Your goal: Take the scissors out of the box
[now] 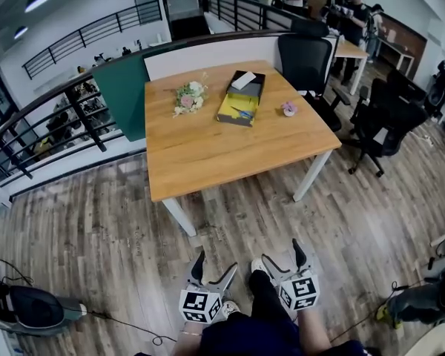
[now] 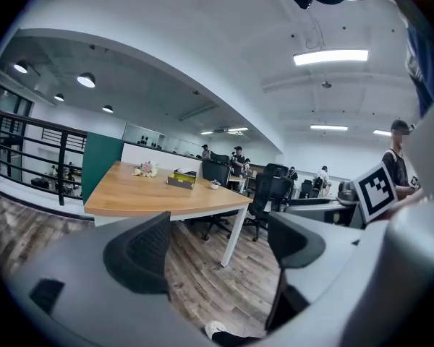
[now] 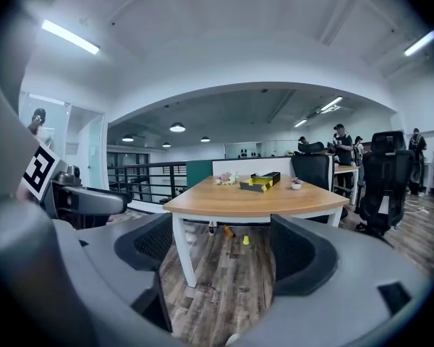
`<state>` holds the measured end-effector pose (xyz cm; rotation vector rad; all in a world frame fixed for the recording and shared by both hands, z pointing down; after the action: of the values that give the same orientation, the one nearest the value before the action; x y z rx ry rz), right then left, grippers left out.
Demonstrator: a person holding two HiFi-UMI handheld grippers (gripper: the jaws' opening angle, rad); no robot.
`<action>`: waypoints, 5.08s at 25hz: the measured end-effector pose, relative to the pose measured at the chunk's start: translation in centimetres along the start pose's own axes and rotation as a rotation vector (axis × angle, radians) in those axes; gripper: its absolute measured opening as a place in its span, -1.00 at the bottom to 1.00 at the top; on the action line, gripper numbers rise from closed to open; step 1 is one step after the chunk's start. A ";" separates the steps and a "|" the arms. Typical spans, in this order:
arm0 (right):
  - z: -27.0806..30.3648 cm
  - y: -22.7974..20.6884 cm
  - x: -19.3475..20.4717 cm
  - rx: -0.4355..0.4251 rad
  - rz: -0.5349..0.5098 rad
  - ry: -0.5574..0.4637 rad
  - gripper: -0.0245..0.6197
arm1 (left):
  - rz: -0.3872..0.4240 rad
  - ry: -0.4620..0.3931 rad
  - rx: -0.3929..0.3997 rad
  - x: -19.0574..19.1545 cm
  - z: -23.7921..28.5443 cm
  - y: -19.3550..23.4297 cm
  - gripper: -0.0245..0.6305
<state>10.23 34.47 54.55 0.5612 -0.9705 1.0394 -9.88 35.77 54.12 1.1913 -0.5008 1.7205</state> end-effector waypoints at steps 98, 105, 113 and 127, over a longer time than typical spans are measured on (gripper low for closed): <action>54.0 -25.8 -30.2 -0.157 -0.341 0.424 -0.19 | -0.091 0.083 0.014 -24.6 41.9 29.3 0.36; 60.1 -28.1 -29.5 -0.236 -0.425 0.672 -0.25 | -0.107 0.090 0.018 -24.8 41.5 29.6 0.36; 65.1 -29.2 -27.3 -0.316 -0.491 0.937 -0.30 | -0.124 0.135 0.038 -24.1 42.0 30.2 0.36; 68.4 -30.6 -24.4 -0.272 -0.523 1.097 -0.35 | -0.166 0.152 -0.054 -23.6 41.6 32.3 0.36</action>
<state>6.62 -43.10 67.86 -0.0403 0.0331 0.5674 -15.73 -21.58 57.32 1.0254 -0.3450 1.6292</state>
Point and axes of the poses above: the fingertips, and each gripper's own axes: z forward along the fingers, y to its left, x out of its underside, the point moved 4 cm from there along -z, backward along the fingers, and after that the axes turned 14 degrees about y, right-handed, at the moved point
